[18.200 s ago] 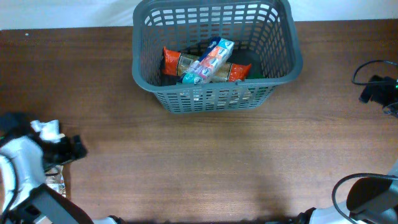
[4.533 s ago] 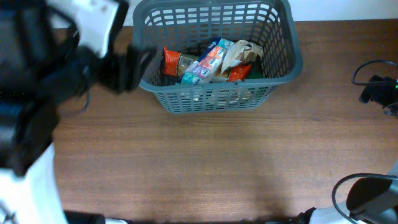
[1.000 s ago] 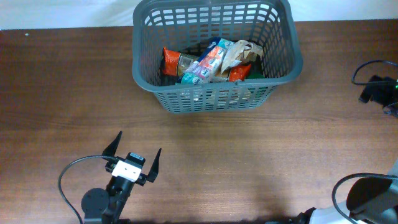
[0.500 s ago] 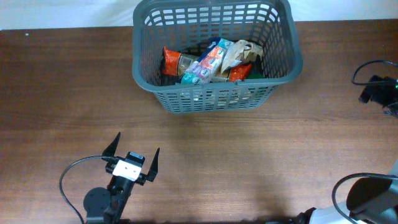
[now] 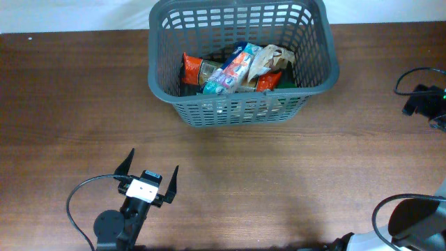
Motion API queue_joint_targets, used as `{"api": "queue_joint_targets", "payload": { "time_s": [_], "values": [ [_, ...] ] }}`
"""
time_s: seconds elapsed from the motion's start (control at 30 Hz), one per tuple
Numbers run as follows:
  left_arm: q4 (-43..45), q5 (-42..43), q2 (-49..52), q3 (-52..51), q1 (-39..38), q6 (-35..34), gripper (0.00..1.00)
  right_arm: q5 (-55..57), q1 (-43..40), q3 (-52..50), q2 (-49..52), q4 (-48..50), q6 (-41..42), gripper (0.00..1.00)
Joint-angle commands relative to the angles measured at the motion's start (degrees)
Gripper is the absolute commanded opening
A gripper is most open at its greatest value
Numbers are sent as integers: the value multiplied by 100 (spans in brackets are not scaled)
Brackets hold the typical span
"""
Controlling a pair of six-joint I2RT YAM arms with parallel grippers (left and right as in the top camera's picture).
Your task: Pack container
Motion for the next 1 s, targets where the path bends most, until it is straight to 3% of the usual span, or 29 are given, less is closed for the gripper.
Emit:
{"api": "queue_joint_targets", "payload": {
  "time_s": [0.0,0.67,0.97],
  "values": [
    [22,-42,-59,-101,31,85,99,90,-11,-15,-70,2,66,99],
    [24,-42,-59,-101,31,85,99,90,-11,-15,-87,2,66,99],
    [24,-42,-59,-103,31,87,99,90,-11,-15,-988,0,66,99]
  ]
}}
